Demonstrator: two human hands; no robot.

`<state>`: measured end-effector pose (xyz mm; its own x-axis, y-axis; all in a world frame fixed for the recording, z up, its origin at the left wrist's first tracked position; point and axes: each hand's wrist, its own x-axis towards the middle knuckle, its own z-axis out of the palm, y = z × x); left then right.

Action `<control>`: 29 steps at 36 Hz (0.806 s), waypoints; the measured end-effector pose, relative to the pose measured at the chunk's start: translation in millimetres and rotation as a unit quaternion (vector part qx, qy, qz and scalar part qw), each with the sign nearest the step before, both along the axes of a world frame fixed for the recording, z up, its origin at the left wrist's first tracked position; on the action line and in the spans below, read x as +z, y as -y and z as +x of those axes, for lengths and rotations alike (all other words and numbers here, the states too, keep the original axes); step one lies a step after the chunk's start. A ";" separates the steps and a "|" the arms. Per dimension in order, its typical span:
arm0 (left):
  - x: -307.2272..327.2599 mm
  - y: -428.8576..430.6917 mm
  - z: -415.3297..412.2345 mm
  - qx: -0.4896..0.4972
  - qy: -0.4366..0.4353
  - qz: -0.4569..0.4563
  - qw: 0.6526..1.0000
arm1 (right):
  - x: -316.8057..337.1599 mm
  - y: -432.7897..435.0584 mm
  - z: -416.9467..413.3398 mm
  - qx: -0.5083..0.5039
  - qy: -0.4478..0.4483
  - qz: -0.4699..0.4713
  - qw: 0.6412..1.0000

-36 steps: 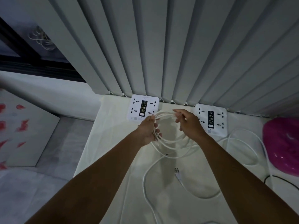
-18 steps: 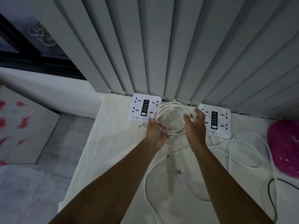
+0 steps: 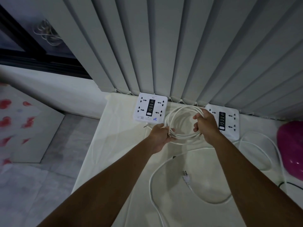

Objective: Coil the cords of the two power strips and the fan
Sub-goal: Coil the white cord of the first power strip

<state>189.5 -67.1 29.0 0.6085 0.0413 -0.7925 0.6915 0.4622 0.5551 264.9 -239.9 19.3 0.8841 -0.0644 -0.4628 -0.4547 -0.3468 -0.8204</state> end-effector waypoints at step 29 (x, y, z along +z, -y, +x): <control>-24.4 21.5 6.8 -0.109 0.056 0.414 0.902 | -23.4 -14.3 36.5 0.095 0.147 -0.181 0.968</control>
<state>196.4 -88.7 4.6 0.7487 0.4592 -0.4782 0.6335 -0.2830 0.7201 301.4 -225.6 -4.1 0.9858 0.0011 -0.1677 -0.1206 -0.6899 -0.7138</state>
